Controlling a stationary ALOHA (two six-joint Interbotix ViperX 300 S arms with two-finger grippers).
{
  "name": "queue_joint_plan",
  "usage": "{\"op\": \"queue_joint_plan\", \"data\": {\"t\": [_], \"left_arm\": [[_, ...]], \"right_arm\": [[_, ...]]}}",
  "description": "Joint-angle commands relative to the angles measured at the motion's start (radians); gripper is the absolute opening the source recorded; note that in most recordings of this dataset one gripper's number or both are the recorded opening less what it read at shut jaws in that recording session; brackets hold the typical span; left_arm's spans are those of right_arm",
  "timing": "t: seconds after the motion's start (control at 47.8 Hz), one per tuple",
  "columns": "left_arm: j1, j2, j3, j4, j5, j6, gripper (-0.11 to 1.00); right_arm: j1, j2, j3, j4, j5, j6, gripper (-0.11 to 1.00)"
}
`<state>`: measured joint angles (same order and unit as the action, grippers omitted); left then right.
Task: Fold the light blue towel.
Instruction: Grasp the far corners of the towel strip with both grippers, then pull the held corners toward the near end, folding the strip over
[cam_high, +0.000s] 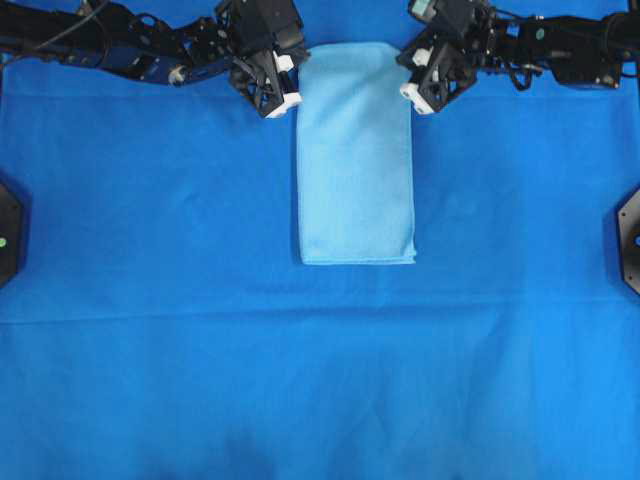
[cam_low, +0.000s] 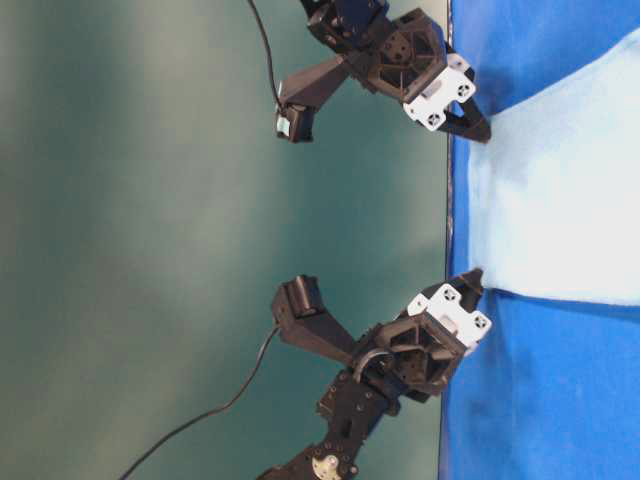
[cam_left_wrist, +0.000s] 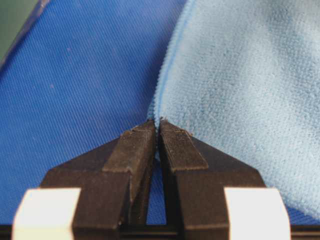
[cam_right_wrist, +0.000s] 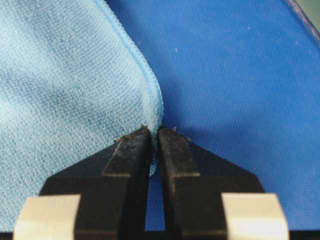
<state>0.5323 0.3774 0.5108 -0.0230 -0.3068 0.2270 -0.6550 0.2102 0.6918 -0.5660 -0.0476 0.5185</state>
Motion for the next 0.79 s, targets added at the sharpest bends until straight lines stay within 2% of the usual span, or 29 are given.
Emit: {"op": "queue_joint_plan", "data": {"t": [0.0,0.314,0.586,0.774], "left_arm": [[0.012,-0.058,-0.028,0.000,0.009,0.014,0.02],[0.048,-0.129,-0.055,0.000,0.058,0.044,0.02],[0.035,-0.141,-0.029,0.000,0.072,0.044,0.02],[0.009,-0.175,-0.014,0.000,0.100,0.044,0.02]], "right_arm": [[-0.008,-0.044,-0.008,0.002,0.009,0.000,0.07],[-0.008,-0.117,-0.043,-0.006,0.077,-0.012,0.07],[-0.009,-0.124,-0.052,-0.017,0.091,-0.014,0.07],[0.023,-0.172,-0.040,-0.017,0.104,-0.005,0.07]]}}
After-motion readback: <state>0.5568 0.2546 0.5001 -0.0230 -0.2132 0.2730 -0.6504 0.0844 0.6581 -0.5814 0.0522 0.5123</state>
